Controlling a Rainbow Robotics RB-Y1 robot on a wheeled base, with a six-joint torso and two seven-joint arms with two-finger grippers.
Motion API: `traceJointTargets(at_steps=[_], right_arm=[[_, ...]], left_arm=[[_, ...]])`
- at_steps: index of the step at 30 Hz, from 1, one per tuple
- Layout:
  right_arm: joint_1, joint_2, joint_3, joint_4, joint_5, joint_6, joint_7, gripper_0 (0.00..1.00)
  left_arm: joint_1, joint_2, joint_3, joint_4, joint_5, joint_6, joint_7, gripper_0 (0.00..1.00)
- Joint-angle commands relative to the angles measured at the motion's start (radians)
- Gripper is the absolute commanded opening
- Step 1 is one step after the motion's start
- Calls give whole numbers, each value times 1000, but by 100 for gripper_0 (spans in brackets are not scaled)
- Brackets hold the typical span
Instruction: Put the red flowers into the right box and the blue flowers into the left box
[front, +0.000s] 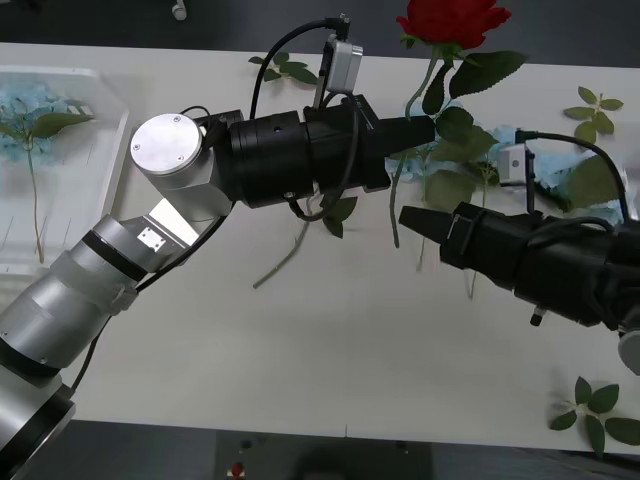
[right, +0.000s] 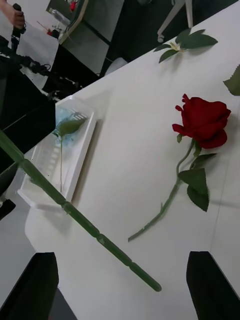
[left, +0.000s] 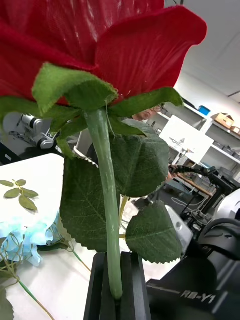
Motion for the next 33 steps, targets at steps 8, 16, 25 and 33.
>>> traceJointTargets(at_steps=[8,16,25,33], right_arm=[[-152,113,63,104,22,-7,-16,75],[-178,108,80,110,22,-7,-25,0],[-179,108,83,110,22,-8,-28,0],[-181,84,80,109,19,-10,-30,0]], left_arm=[[-3,-2,10,-15,7,-3,-32,0],[-3,-2,10,-15,7,-3,-32,0],[-2,-2,10,-15,11,-3,-32,0],[0,0,11,-15,31,-3,-32,100]])
